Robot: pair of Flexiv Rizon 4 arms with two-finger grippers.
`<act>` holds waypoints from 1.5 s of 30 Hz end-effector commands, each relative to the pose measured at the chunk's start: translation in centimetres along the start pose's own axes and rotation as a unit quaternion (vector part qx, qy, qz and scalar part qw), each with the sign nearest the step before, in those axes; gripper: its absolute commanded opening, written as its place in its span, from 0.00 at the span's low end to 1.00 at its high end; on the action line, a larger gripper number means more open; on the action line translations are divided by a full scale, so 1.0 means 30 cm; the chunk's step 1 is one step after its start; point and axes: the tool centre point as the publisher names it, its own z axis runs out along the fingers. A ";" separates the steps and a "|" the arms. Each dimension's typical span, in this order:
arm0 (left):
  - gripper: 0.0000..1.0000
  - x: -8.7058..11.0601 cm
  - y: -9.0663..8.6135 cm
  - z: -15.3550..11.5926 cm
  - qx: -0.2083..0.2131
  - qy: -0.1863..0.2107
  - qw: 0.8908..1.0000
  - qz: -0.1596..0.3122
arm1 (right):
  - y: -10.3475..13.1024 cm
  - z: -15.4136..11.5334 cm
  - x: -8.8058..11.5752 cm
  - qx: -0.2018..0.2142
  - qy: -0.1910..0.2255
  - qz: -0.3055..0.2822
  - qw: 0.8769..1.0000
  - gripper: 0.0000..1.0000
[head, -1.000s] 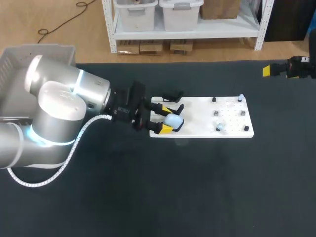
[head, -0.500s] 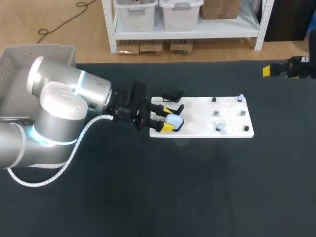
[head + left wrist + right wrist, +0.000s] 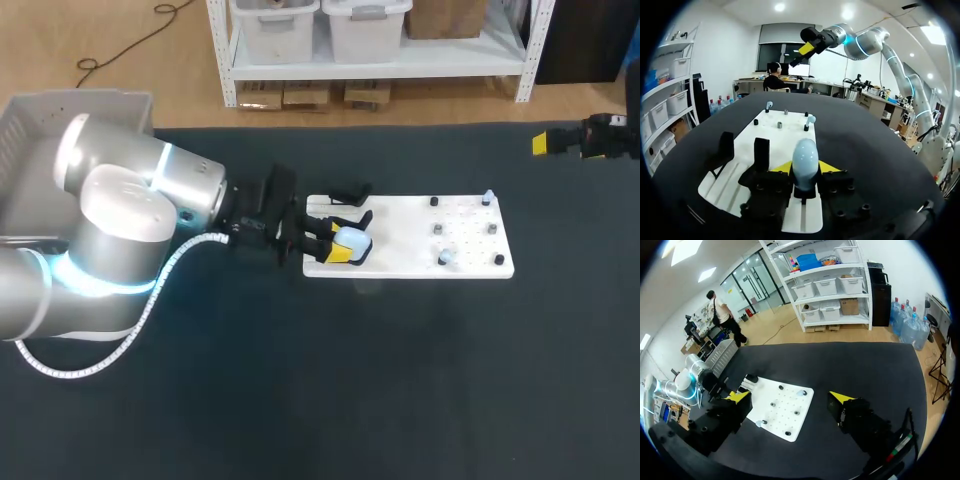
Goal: Pick up each earbud case from the left stands, insert the matching earbuds, close the lid, and place the case in the box.
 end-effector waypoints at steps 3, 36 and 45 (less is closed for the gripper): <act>0.00 -0.010 0.000 -0.023 0.000 -0.004 1.000 -0.001 | 0.000 -0.001 0.000 0.000 0.000 0.000 1.000 1.00; 0.00 -0.358 -0.106 -0.231 -0.036 -0.134 0.987 0.078 | 0.000 -0.001 0.000 0.000 0.000 0.000 1.000 1.00; 0.00 -0.358 -0.106 -0.231 -0.036 -0.134 0.987 0.078 | 0.000 -0.001 0.000 0.000 0.000 0.000 1.000 1.00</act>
